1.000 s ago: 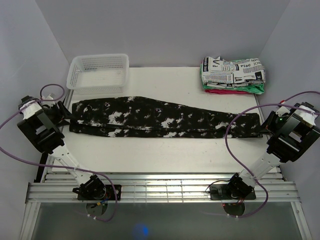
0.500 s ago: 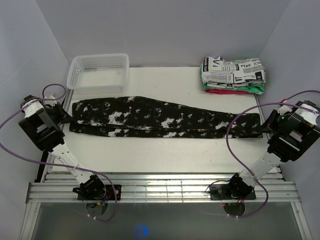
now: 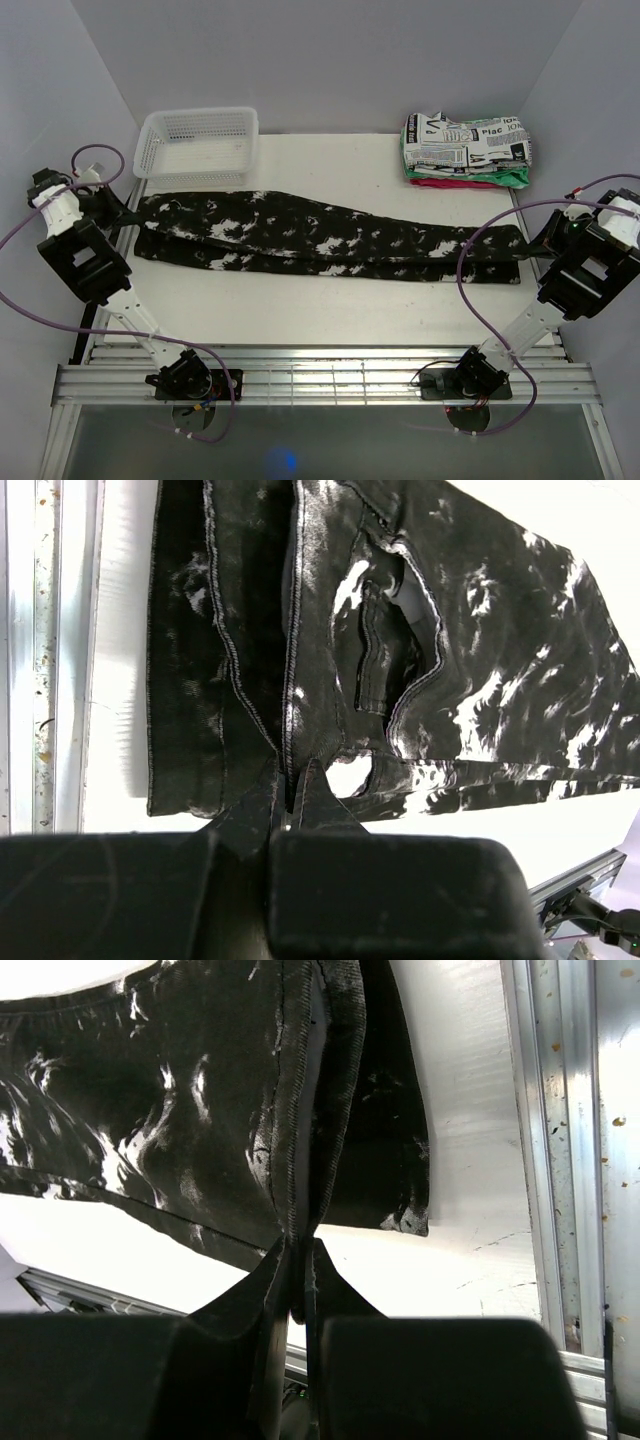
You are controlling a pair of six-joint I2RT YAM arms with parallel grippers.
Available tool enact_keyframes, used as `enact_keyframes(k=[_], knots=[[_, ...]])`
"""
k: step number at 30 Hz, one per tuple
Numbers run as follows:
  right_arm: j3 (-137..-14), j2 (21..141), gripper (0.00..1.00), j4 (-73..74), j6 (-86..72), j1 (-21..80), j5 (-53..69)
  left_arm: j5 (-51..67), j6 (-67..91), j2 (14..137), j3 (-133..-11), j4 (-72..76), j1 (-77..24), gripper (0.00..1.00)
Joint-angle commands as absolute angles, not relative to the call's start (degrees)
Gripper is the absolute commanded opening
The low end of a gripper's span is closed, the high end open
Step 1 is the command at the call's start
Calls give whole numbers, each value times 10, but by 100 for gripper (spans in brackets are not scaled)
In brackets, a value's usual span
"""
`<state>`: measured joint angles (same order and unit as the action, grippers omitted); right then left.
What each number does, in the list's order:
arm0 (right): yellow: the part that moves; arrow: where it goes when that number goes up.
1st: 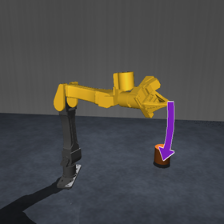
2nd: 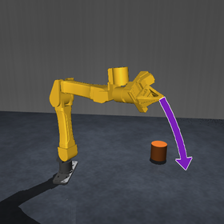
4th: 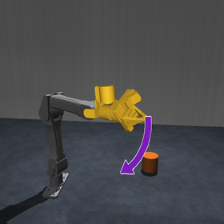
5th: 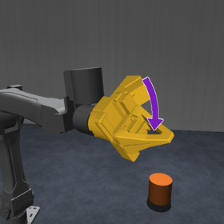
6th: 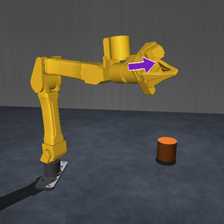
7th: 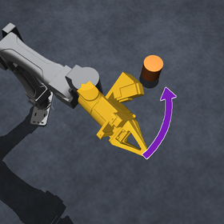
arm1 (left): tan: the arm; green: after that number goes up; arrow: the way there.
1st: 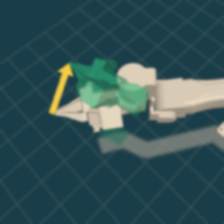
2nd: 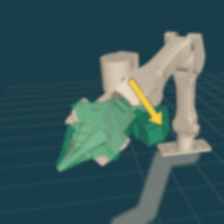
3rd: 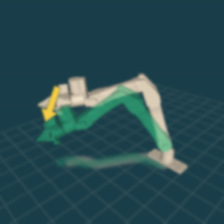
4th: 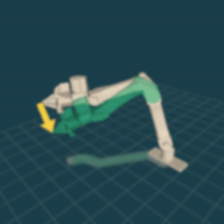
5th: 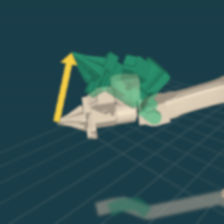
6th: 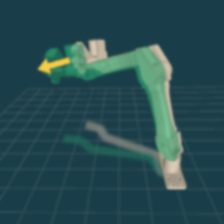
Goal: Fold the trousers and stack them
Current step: Fold the trousers
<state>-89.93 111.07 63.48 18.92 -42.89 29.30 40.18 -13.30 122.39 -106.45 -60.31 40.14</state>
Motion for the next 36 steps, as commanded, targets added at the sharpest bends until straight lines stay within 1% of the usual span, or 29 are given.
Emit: enact_keyframes(k=[1, 10, 15, 26, 30, 36], knots=[[-979, 1110, 8, 512, 186, -470, 300, 427, -153, 1163, -1076, -587, 411, 0], [-1027, 1122, 8, 513, 180, -486, 300, 474, -123, 1152, -1108, -568, 417, 0], [-1029, 1132, 8, 511, 187, -488, 290, 473, -136, 1146, -1109, -579, 422, 0], [-1059, 1151, 8, 509, 178, -508, 297, 538, -120, 1145, -1124, -577, 469, 0], [-1054, 1153, 8, 510, 185, -509, 294, 536, -143, 1135, -1093, -584, 473, 0], [-1033, 1159, 8, 507, 202, -509, 270, 524, -186, 1107, -988, -571, 481, 0]])
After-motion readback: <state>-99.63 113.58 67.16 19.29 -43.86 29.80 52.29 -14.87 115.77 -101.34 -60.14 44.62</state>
